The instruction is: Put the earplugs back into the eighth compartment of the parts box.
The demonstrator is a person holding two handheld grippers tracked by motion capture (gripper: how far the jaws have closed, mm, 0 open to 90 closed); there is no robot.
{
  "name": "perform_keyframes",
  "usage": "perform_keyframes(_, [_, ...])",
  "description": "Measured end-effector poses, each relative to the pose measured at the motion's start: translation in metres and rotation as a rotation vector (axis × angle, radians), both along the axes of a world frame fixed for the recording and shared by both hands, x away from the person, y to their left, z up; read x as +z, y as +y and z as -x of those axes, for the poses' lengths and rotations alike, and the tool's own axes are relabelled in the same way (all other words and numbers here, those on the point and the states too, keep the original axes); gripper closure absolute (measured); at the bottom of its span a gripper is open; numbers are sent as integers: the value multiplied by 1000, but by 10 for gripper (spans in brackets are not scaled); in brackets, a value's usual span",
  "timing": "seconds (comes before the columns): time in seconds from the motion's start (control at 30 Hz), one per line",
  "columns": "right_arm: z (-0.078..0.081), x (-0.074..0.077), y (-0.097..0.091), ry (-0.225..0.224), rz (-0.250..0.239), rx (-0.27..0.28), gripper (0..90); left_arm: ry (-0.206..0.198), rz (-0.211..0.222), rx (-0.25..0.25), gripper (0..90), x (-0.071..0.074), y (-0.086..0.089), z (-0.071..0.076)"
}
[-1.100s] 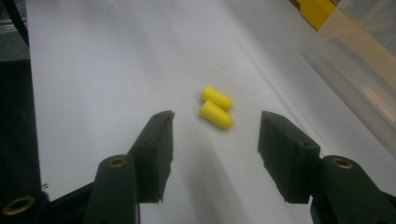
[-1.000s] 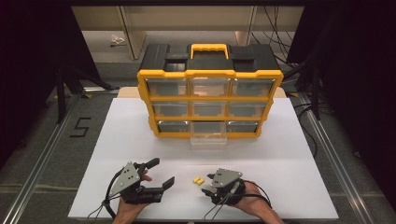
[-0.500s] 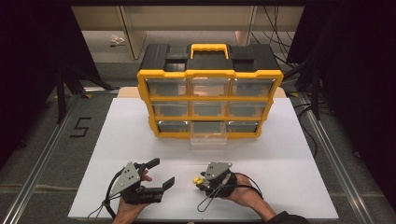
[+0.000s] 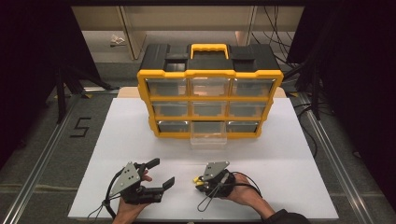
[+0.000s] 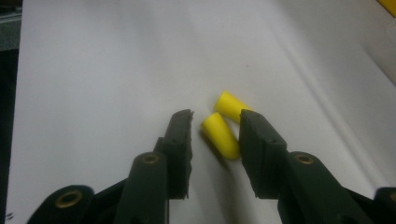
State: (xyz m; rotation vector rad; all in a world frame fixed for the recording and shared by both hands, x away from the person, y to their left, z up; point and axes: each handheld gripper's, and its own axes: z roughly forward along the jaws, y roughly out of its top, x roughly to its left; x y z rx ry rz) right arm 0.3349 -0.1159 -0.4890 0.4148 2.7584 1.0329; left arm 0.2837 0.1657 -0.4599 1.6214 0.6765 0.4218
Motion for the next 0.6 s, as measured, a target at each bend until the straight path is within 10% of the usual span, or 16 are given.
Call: perform_keyframes(0.6, [4,11,-1,3,-19,46,838,0,-2,-4,173,0,0,0])
